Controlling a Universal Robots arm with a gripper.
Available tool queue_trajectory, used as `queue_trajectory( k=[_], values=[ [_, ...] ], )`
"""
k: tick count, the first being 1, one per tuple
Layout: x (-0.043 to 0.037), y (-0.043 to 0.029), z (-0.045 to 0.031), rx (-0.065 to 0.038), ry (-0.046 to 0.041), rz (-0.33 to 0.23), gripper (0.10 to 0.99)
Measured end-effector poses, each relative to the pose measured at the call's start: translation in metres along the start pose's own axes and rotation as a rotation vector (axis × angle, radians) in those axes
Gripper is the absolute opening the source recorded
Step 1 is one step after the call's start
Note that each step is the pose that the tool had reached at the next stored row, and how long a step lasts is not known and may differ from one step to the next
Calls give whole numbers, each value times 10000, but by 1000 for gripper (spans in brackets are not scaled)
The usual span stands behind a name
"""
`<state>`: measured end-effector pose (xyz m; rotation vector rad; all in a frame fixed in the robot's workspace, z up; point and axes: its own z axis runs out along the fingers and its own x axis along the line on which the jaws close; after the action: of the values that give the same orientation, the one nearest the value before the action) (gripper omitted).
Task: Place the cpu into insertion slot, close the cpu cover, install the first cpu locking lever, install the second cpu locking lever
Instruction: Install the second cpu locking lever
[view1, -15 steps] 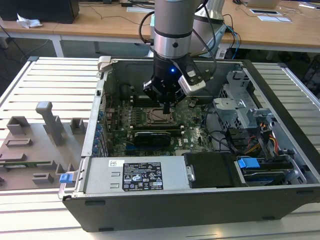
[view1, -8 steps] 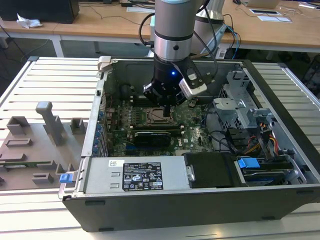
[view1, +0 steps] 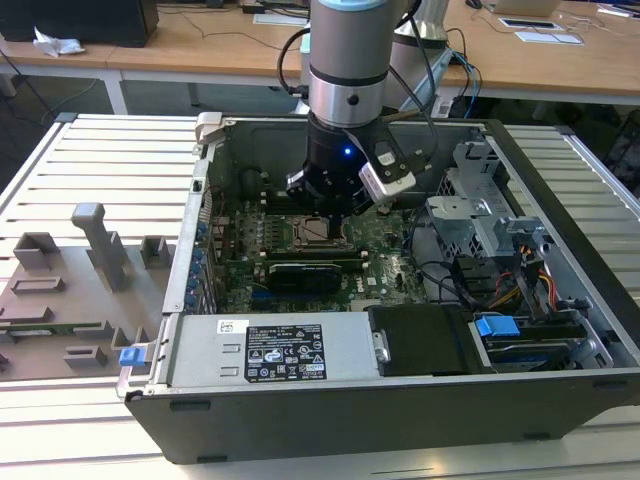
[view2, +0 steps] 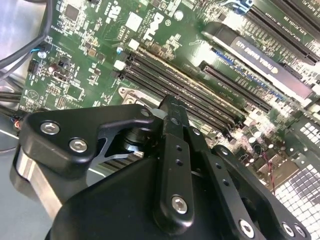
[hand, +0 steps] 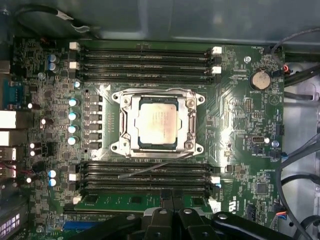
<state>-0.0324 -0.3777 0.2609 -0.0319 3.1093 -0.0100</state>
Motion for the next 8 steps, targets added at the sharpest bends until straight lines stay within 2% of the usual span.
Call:
queue_trajectory(
  k=[8],
  values=[
    [3,-114,2,0,0,0,106]
  ],
)
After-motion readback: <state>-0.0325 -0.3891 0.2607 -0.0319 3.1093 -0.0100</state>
